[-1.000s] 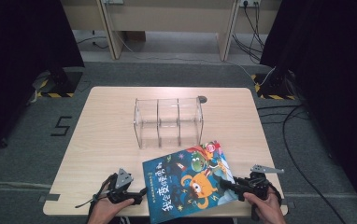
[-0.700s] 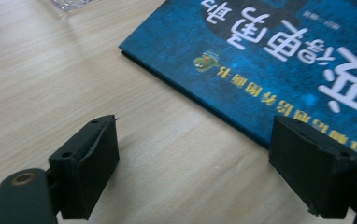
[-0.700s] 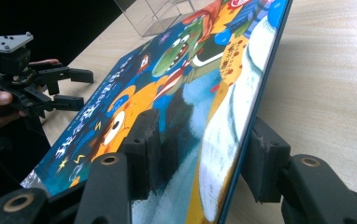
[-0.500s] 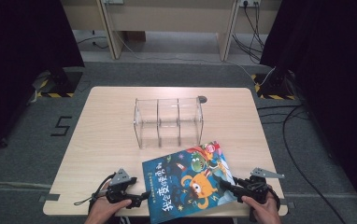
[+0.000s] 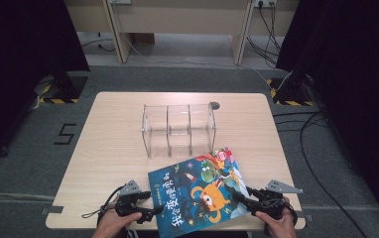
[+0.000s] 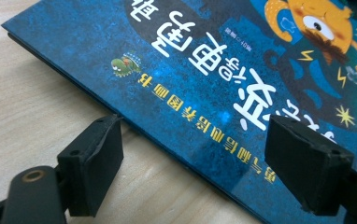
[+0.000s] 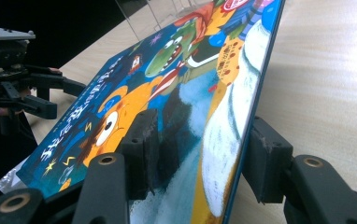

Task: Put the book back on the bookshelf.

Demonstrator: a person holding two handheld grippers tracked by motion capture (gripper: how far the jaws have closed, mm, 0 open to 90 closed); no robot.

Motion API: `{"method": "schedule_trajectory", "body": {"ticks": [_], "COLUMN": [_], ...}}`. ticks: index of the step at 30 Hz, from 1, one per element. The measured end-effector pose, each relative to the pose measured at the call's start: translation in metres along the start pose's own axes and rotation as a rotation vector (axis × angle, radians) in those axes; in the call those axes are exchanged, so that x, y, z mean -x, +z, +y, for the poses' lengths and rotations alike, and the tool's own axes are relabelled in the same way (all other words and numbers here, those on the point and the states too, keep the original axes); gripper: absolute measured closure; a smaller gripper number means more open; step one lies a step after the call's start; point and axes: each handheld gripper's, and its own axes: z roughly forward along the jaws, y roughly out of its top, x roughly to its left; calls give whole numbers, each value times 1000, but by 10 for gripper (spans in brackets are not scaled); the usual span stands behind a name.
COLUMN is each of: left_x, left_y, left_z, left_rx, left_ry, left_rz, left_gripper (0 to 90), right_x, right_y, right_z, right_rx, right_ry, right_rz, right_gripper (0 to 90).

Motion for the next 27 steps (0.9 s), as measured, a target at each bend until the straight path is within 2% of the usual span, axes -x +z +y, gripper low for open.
{"method": "schedule_trajectory", "body": {"ticks": [10, 11, 16, 17, 20, 21, 22, 26, 27], "left_x": [-1, -2, 1, 2, 3, 2, 2, 0, -3], "left_y": [1, 2, 4, 5, 5, 5, 5, 6, 8], "left_z": [0, 0, 1, 2, 2, 2, 2, 3, 3], "left_rx": [14, 20, 24, 25, 23, 33, 33, 48, 69], "left_ry": [-18, -31, -44, -63, -63, -81, -81, -105, -130], "left_rz": [-6, -11, 0, 9, 12, 14, 14, 5, -16], "left_gripper": [184, 184, 166, 159, 159, 159, 159, 153, 155], "right_x": [-6, -6, -5, -5, -5, -6, -6, -5, -6], "right_y": [-4, -5, -7, -7, -7, -8, -8, -10, -11], "right_z": [2, 1, -3, -3, -3, -4, -4, -4, -4], "right_rx": [57, 71, 71, 71, 76, 85, 85, 83, 85], "right_ry": [-83, -94, -92, -93, -98, -105, -105, -110, -125], "right_rz": [11, 17, 21, 20, 23, 26, 26, 25, 24], "right_gripper": [511, 511, 512, 512, 512, 512, 512, 512, 512]}}
